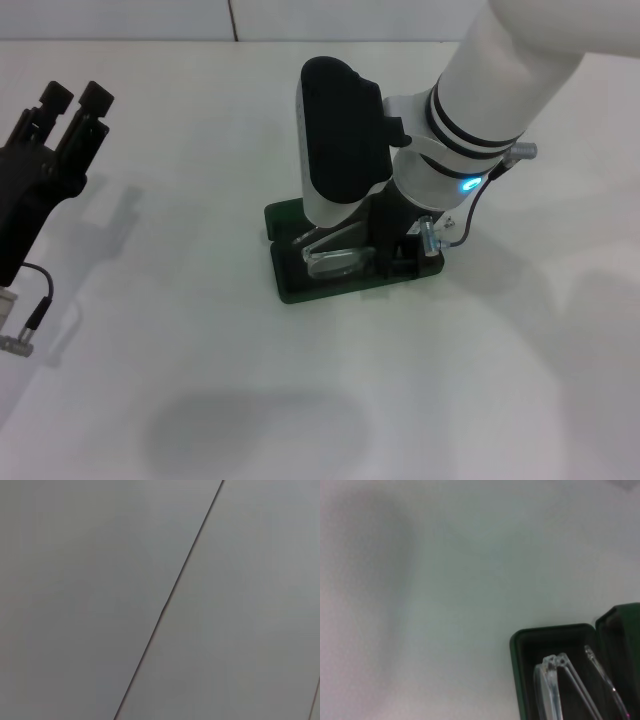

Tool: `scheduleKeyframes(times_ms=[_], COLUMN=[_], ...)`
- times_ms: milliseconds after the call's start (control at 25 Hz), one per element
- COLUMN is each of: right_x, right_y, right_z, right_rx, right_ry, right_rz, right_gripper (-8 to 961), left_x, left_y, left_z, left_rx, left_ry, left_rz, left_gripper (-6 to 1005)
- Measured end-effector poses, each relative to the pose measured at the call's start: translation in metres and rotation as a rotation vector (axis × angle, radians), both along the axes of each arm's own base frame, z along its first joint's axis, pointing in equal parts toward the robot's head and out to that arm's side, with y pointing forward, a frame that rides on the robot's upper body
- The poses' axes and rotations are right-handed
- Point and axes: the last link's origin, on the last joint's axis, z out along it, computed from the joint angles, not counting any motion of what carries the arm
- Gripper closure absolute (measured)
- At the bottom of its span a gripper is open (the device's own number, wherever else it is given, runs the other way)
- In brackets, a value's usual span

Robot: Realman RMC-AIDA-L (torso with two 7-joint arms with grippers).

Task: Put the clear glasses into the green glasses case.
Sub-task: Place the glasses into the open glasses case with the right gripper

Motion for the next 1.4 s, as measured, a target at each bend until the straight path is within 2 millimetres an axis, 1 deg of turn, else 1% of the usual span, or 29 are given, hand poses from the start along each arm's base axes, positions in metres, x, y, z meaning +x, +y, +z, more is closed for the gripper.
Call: scheduleKeyframes(times_ms=[400,1000,1320,1400], right_x=[-0.0007,-0.0070,-0.0075,-0.0086], right_y=[0.0002,0.0010,-0.0014,-0.0015], right_z=[0.0001,-0.0029,-0.0045,-0.0043], right_rx=[0.001,0.031,0.033,0.034], right_ry=[0.000,-0.002,-0.009,-0.005], right_rz=[0.002,-0.020,-0.024,-0.024], right_gripper=[830,829,647,634], left_x=[0.0000,0.0005,-0.0007,-0.0014], left_y=[-0.0002,0.0009,-0.0002,-0.0005], left_z=[-0.0001,0.0008,0.0017,0.0019], left_rx=[-0.001,0.006,0.009,0.009], left_ry=[0.000,0.010,0.013,0.014], left_rz=[0.000,-0.005,-0.003,-0.001], left_gripper=[331,330,330,330])
